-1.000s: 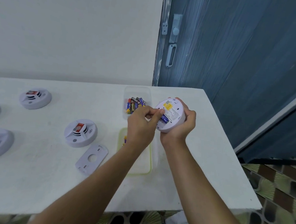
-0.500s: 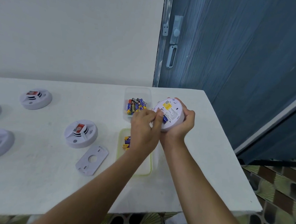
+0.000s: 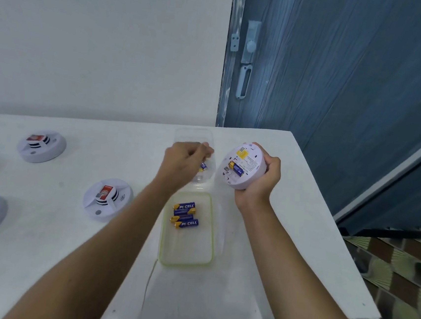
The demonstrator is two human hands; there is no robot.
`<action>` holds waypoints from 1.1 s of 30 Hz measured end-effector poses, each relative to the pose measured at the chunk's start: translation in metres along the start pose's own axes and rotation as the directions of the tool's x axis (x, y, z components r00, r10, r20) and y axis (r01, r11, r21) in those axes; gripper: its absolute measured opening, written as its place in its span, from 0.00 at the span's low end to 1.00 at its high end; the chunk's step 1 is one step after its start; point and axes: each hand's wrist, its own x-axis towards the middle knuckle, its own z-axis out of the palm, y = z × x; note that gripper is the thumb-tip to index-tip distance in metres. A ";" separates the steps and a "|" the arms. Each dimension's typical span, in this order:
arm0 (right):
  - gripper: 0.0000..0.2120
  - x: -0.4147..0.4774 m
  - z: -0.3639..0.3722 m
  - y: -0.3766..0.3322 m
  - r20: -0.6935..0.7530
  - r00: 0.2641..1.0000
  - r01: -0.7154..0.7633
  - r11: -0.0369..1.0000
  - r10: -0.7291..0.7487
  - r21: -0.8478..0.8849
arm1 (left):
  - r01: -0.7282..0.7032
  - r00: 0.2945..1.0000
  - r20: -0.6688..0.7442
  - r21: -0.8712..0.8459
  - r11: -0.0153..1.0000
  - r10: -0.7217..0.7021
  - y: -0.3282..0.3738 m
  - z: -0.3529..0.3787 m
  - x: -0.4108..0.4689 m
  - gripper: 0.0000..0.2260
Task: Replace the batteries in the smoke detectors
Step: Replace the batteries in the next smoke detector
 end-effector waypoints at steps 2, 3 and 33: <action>0.18 0.005 -0.002 0.000 -0.016 1.000 0.000 1.000 -0.001 -0.011 | 0.009 1.000 -0.009 0.163 0.987 -0.008 -0.002 -0.004 0.021 0.10; 0.19 0.008 -0.002 0.001 -0.020 1.000 0.001 1.000 -0.001 -0.011 | 0.002 1.000 0.025 0.254 0.967 -0.009 -0.004 -0.006 0.032 0.11; 0.20 0.006 0.007 0.003 -0.028 0.999 -0.025 1.000 0.026 0.011 | -0.179 0.970 0.231 0.470 0.865 0.075 -0.016 0.002 0.064 0.04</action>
